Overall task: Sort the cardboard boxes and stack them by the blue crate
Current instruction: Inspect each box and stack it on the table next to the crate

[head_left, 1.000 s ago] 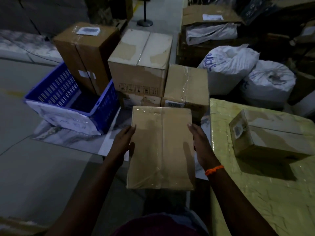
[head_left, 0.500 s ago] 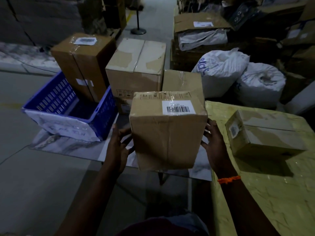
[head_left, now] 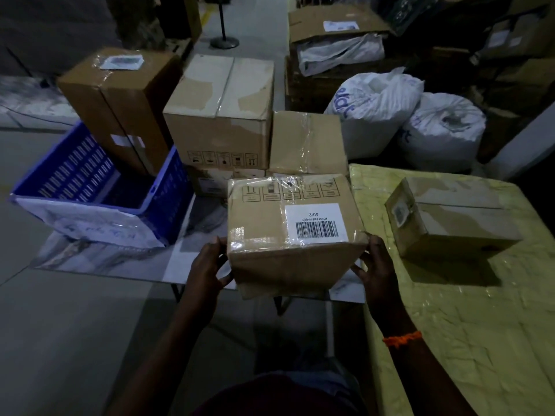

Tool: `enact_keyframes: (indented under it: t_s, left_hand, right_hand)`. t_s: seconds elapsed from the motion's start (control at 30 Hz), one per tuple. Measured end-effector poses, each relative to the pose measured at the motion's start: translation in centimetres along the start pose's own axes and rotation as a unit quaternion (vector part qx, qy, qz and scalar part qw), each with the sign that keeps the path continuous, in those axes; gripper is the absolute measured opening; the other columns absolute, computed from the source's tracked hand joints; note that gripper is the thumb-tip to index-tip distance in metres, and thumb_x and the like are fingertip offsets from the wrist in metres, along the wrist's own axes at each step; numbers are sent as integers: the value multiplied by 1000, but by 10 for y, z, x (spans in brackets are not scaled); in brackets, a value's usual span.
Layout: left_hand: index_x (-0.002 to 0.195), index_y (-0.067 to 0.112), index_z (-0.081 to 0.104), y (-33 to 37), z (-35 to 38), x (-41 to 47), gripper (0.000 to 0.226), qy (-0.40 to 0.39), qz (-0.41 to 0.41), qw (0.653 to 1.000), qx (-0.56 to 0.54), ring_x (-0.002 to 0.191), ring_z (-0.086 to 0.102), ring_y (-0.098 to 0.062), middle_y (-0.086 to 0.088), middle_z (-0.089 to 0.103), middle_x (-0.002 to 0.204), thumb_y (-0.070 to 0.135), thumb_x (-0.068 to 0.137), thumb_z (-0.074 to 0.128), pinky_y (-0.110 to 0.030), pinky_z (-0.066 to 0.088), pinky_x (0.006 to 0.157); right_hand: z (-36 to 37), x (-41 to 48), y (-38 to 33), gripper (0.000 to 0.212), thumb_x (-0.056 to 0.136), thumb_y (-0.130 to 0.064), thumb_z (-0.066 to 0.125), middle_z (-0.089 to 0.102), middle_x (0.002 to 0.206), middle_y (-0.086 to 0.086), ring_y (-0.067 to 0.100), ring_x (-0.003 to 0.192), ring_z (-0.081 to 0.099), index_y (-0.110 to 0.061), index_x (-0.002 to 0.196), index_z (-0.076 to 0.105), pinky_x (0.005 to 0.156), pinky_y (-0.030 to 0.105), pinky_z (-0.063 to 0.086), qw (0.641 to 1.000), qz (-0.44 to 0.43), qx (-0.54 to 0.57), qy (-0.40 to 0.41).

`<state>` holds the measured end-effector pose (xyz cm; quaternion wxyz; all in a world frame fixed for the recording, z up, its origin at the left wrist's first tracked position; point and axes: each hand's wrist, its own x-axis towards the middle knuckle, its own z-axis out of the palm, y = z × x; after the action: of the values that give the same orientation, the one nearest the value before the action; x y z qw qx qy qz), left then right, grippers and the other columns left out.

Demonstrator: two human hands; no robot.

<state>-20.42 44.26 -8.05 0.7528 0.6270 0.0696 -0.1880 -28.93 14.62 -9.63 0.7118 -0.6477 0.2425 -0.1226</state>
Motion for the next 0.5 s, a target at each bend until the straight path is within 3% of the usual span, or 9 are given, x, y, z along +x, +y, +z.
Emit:
enact_keyframes:
  t_s: [0.07, 0.1, 0.13, 0.17, 0.23, 0.3, 0.37, 0.5]
  left_hand:
    - [120, 25, 64, 7, 0, 3, 56, 3, 24, 999, 43, 121, 63, -16, 4, 69, 123, 66, 83, 58, -37, 55, 90]
    - [119, 24, 65, 12, 1, 5, 48, 15, 24, 999, 43, 117, 66, -14, 3, 71, 119, 59, 86, 57, -34, 56, 86]
    - [117, 23, 65, 17, 2, 10, 42, 23, 34, 998, 41, 111, 69, -11, 4, 73, 115, 53, 89, 56, -29, 58, 81]
    - [119, 22, 64, 24, 4, 13, 37, 27, 52, 997, 45, 106, 70, -8, 5, 73, 113, 48, 93, 55, -25, 58, 77]
    - [127, 20, 61, 39, 8, 23, 36, 17, 71, 995, 70, 105, 70, -7, 5, 71, 117, 42, 100, 53, -26, 58, 81]
    - [126, 27, 60, 53, 13, 31, 30, 3, 62, 994, 94, 105, 67, -7, 9, 67, 118, 42, 101, 53, -29, 55, 83]
    - [121, 37, 57, 60, 17, 36, 22, -17, 48, 993, 104, 100, 65, 0, 16, 65, 114, 39, 100, 57, -25, 54, 78]
    - [130, 42, 54, 60, 8, 35, 40, -57, 52, 988, 133, 96, 70, 2, 17, 70, 112, 27, 95, 65, -22, 60, 73]
  right_hand:
    - [4, 4, -15, 45, 104, -34, 56, 52, 126, -2, 10, 115, 57, -11, 142, 49, 79, 10, 55, 996, -42, -73, 5]
    - [6, 8, -20, 29, 107, -12, 50, 54, 124, -8, 2, 110, 60, -16, 136, 51, 76, 6, 53, 993, -67, -102, 0]
    - [7, 13, -26, 28, 108, -5, 46, 59, 119, -16, -9, 103, 63, -21, 129, 53, 73, 6, 51, 991, -73, -108, 1]
    - [9, 22, -31, 23, 109, -10, 46, 64, 112, -21, -13, 97, 64, -23, 125, 57, 72, 7, 52, 993, -68, -97, -2]
    - [16, 34, -52, 23, 108, -30, 51, 72, 111, -14, -2, 102, 68, -21, 124, 64, 82, 17, 56, 991, -66, -115, -19]
    - [21, 46, -63, 29, 103, -40, 58, 75, 118, -5, 11, 111, 70, -22, 125, 67, 97, 35, 57, 990, -41, -121, -54]
    - [29, 54, -73, 29, 100, -47, 62, 75, 116, -6, 13, 109, 71, -29, 123, 69, 99, 44, 56, 983, -28, -167, -70]
    - [43, 56, -80, 36, 100, -51, 61, 73, 119, -12, 4, 110, 67, -30, 128, 68, 93, 26, 53, 972, -33, -217, -87]
